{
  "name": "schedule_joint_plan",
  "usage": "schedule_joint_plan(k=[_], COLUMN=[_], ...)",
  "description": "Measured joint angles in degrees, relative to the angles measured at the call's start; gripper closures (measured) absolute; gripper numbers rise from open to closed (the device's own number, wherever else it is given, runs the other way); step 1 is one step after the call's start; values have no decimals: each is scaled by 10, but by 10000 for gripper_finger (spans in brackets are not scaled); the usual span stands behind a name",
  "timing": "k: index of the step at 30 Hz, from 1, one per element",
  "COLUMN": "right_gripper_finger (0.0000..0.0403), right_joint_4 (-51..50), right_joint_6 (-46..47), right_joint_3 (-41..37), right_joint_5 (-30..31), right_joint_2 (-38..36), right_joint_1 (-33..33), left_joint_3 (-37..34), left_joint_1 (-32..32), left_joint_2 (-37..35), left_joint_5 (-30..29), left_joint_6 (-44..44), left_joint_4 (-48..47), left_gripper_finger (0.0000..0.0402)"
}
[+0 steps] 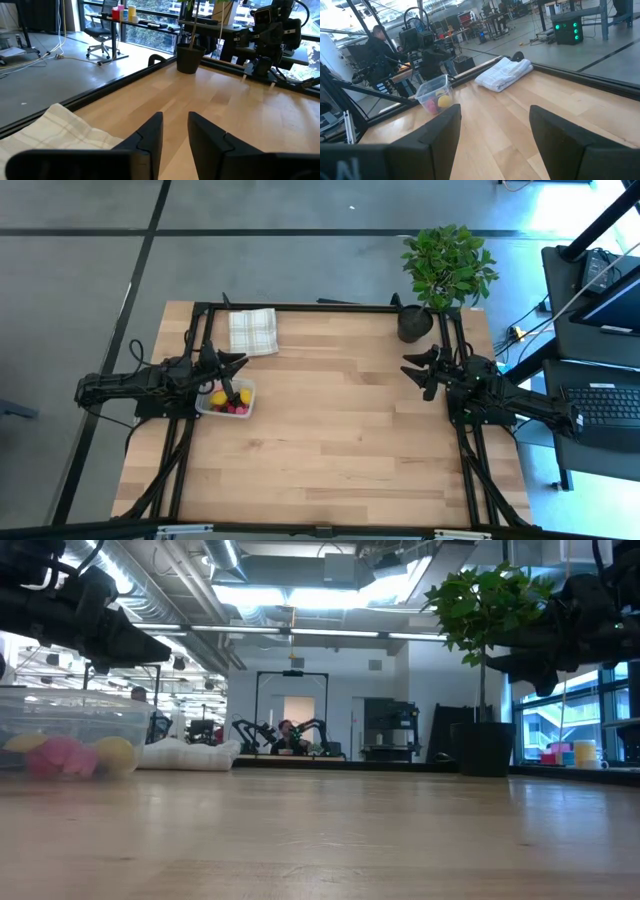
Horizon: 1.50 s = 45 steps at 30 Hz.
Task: Pick and placing Produce into tupperware
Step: Return to Home Position
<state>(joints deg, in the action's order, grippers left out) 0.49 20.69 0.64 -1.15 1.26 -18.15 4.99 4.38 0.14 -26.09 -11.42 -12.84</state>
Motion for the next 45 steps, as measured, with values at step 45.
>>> schedule_joint_plan(k=[45], right_gripper_finger=[166], right_joint_4=[0], right_joint_6=[0], right_joint_3=[0], right_joint_5=[0], right_joint_2=[0], right_joint_1=[0], left_joint_3=[0], left_joint_1=[0], left_joint_2=[0], left_joint_5=[0], left_joint_6=[0], left_joint_4=[0], left_gripper_finger=[390])
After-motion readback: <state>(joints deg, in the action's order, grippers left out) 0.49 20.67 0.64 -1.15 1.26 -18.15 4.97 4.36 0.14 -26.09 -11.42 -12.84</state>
